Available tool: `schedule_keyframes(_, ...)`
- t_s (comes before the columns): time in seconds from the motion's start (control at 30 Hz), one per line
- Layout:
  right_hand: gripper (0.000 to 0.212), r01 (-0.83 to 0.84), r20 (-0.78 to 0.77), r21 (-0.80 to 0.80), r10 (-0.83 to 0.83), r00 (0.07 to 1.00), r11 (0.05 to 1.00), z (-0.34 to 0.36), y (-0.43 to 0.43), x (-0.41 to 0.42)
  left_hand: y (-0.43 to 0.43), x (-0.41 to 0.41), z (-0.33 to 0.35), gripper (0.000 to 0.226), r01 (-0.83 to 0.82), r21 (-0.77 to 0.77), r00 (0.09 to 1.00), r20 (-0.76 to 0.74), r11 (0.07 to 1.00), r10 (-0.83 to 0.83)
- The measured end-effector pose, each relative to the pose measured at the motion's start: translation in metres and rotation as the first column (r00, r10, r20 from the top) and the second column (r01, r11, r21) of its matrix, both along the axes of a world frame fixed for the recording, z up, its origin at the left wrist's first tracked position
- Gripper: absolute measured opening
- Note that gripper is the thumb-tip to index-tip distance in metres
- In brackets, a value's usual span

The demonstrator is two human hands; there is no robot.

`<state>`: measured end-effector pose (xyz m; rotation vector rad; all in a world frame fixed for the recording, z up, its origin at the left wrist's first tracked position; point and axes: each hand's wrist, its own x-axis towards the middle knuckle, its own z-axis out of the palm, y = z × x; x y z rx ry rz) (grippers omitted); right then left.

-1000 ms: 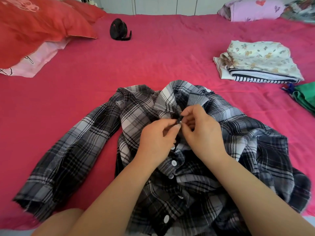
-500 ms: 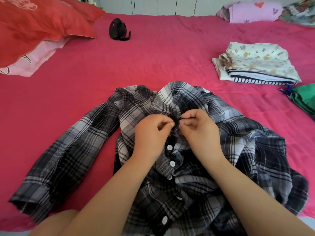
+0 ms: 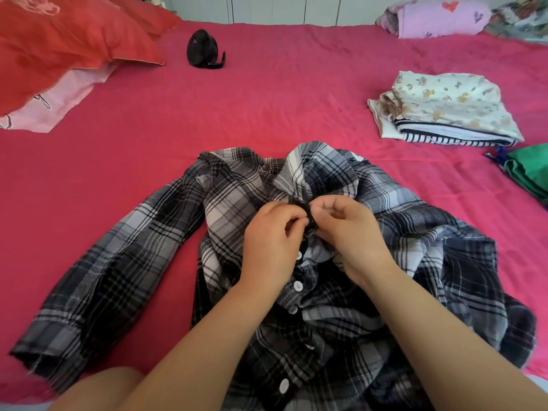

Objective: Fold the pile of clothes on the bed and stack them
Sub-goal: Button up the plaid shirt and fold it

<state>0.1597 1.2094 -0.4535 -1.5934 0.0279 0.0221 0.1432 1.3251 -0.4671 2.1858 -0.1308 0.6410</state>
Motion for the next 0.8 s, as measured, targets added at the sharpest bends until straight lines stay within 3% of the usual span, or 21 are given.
schedule_keyframes(0.1, 0.025, -0.037, -0.027, 0.085, 0.039, 0.999, 0.996, 0.0011, -0.0032, 0.0002, 0.0023, 0.0017, -0.001, 0.005, -0.012, -0.158, 0.998, -0.06, 0.987, 0.002)
schedule_keyframes(0.2, 0.025, -0.02, 0.048, -0.011, 0.02, 0.999, 1.0, 0.0, -0.0025, -0.0003, 0.0024, 0.0038, 0.0001, 0.017, -0.026, -0.397, 0.983, -0.175, 0.917, -0.048)
schedule_keyframes(0.3, 0.028, 0.069, 0.14, -0.145, -0.048, 0.989, 0.987, -0.002, -0.0014, -0.0011, 0.0018, 0.0041, 0.0022, 0.029, -0.022, -0.496, 0.974, -0.208, 0.868, -0.094)
schedule_keyframes(0.5, 0.024, 0.166, 0.195, -0.282, -0.113, 0.974, 0.945, -0.0056, 0.0003, -0.0038, 0.0063, 0.0045, 0.0035, 0.035, 0.005, -0.42, 0.972, -0.213, 0.907, -0.104)
schedule_keyframes(0.63, 0.025, 0.145, 0.126, -0.188, -0.123, 0.984, 0.971, -0.0064, 0.0019, -0.0043, 0.0027, 0.0026, 0.0025, 0.025, -0.017, -0.364, 0.982, -0.181, 0.931, -0.053)
schedule_keyframes(0.8, 0.019, 0.113, 0.0, 0.04, -0.113, 0.994, 0.993, -0.0054, 0.0038, -0.0048, 0.0014, -0.0008, 0.0042, 0.006, -0.023, -0.174, 0.997, -0.079, 0.984, 0.01)
